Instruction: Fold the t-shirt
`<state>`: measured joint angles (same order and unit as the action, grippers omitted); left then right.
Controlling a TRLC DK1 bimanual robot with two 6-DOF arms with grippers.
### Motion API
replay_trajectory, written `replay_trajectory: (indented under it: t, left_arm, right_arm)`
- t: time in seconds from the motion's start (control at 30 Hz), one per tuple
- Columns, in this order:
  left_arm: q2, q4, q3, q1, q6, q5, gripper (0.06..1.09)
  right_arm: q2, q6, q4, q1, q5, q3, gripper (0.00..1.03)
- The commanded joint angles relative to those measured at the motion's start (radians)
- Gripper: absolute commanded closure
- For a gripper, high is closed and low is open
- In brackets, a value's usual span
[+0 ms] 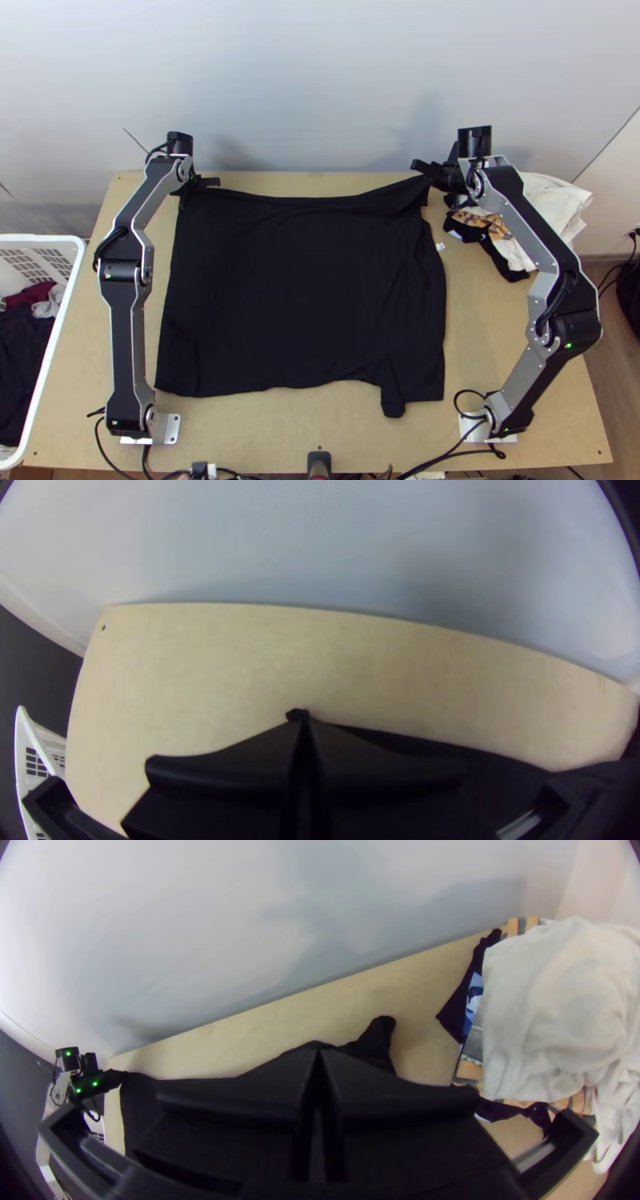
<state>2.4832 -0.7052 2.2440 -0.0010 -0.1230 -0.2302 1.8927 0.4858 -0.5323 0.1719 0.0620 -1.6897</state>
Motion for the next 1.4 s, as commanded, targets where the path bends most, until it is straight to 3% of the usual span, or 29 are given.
replay_trajectory:
  t: [0.0, 0.3, 0.4, 0.77, 1.37]
  left_arm:
    - [-0.096, 0.003, 0.0, -0.001, 0.005, 0.0, 1.04]
    - [-0.328, -0.046, -0.115, -0.004, -0.006, 0.019, 1.04]
    - [-0.443, -0.042, -0.261, -0.01, -0.009, 0.061, 1.04]
    - [-0.794, 0.072, -0.716, -0.017, -0.001, 0.075, 1.04]
    - [-1.196, 0.107, -1.198, -0.01, 0.034, 0.097, 1.04]
  right_arm:
    - [-0.003, 0.007, -0.005, 0.001, 0.002, -0.022, 1.0]
    - [-0.098, -0.018, -0.095, 0.001, 0.002, 0.038, 1.0]
    - [-0.182, -0.033, -0.095, -0.003, 0.006, 0.137, 1.0]
    - [-0.432, -0.056, -0.136, 0.005, 0.05, 0.386, 1.0]
    - [-0.704, -0.101, -0.224, 0.06, 0.076, 0.7, 1.0]
